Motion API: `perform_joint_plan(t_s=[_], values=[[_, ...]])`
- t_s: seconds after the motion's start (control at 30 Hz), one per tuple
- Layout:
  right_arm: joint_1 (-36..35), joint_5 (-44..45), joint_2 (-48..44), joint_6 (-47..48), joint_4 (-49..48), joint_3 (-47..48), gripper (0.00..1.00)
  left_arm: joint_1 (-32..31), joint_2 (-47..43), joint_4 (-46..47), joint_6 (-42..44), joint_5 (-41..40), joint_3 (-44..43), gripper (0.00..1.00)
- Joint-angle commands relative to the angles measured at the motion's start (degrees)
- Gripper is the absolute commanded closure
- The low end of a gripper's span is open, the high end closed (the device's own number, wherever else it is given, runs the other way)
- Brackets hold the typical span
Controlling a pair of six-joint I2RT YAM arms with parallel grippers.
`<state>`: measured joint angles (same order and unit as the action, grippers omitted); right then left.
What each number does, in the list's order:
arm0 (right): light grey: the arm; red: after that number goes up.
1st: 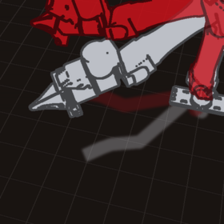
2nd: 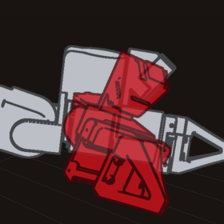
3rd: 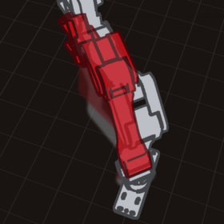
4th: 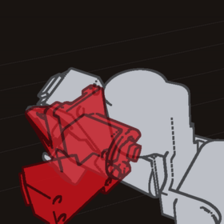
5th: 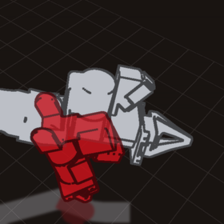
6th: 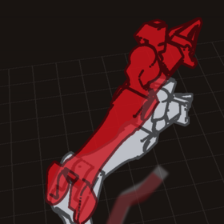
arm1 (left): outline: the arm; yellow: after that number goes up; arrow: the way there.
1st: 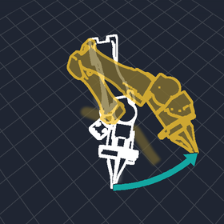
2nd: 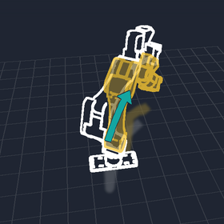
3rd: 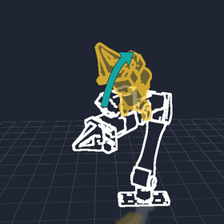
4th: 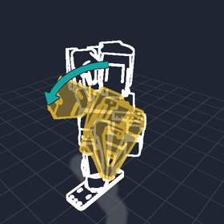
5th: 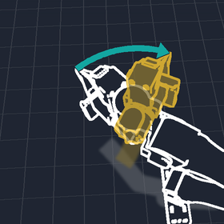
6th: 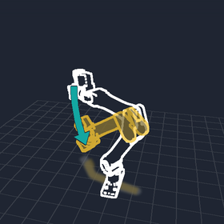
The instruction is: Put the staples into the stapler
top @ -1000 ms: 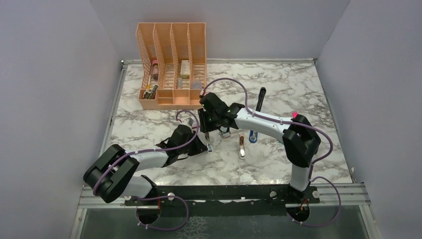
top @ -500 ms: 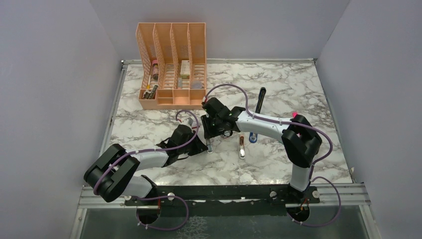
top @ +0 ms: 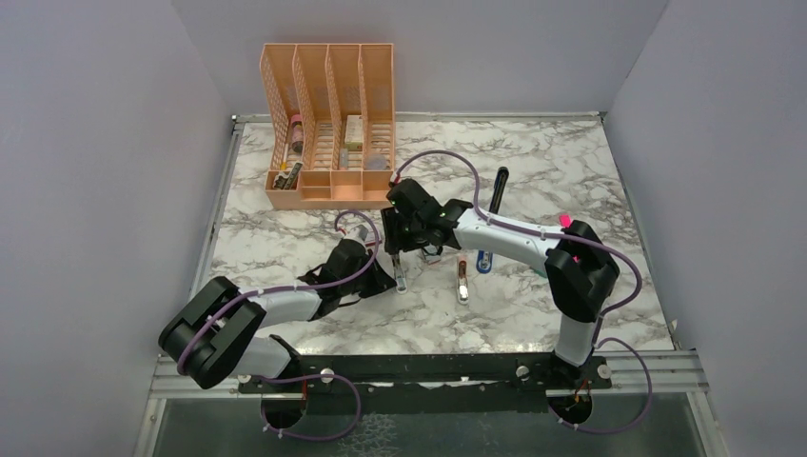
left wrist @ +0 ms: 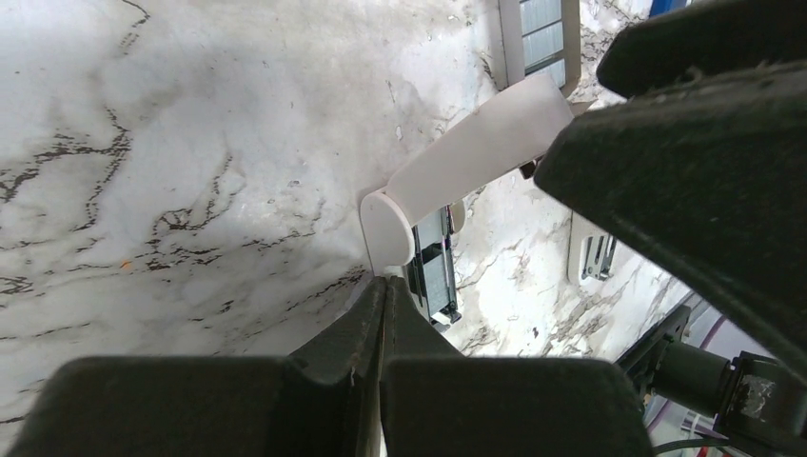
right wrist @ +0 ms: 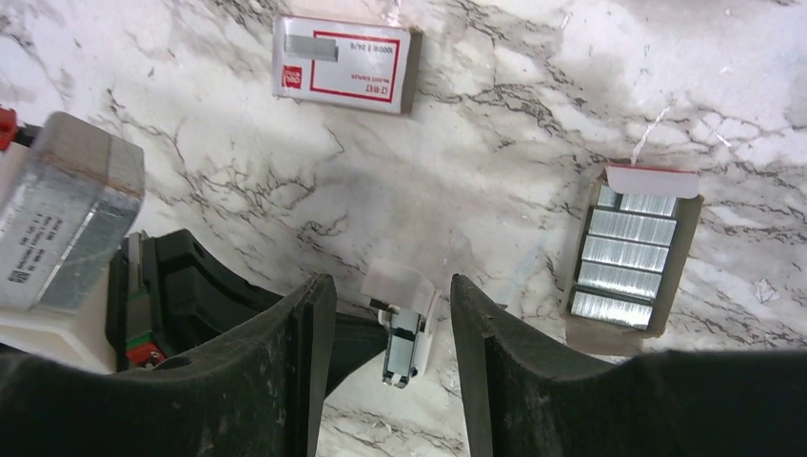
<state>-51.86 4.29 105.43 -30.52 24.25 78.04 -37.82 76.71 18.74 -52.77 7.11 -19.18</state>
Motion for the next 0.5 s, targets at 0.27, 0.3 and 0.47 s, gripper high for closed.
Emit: perform_joint_plan(t_s=[0.27,0.3,0.47], values=[[-0.3,-0.6,5.5,-0.6,-0.6,3.6,0.53,0.3,1.5,-5.0,1.9,-3.9,1.7,1.0],[-0.4,-0.7,5.4,-0.6,-0.3,3.6,0.55,0.3,1.6,-4.8,1.8,-3.8,1.8,1.0],[-0.4,-1.2,3.8,-1.1,-0.6,1.8,0.69,0.3,1.8,-4.5,1.6,-3.7,1.6,1.0]])
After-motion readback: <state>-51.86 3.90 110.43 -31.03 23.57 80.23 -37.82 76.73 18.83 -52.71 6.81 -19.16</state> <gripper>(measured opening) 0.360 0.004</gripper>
